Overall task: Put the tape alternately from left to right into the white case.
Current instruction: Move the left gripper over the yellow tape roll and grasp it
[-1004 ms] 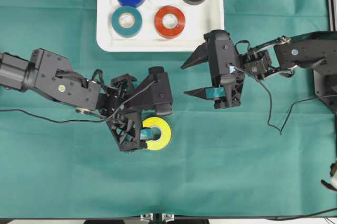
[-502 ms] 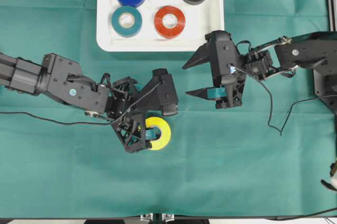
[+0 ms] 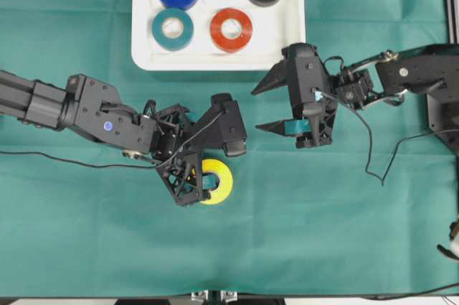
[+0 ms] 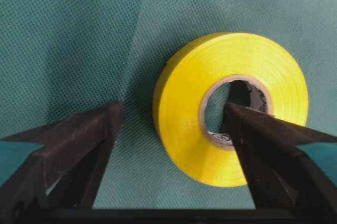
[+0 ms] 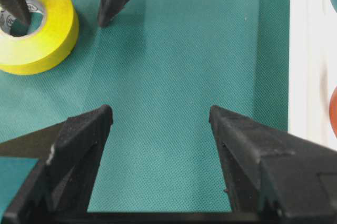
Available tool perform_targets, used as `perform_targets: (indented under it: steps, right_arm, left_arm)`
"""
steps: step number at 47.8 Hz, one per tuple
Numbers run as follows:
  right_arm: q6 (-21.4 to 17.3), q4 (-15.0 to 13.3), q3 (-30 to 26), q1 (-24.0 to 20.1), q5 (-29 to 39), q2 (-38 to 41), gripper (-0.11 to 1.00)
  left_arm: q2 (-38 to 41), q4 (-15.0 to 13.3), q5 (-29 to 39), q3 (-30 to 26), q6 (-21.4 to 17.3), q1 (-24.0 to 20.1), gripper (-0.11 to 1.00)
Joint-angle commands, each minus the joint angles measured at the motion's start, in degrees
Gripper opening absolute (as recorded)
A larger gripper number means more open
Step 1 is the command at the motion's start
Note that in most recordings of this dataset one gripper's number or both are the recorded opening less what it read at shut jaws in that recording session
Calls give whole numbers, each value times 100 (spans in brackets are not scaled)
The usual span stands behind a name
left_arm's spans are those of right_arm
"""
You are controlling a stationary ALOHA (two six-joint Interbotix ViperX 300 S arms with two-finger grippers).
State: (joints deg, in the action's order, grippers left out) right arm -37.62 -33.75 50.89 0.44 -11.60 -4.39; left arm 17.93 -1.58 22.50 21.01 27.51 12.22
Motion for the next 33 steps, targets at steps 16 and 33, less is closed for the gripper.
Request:
perform_targets:
  steps: [16,33]
  right_arm:
    - [9,-9,-35,-18,-53,-123,77]
    - [9,0,-35,-18,-53,-123,77]
  left_arm:
    - [-88,-9,185,-211,-9,-26,-4]
    - [-149,-9,237,-237,-18,-26,-4]
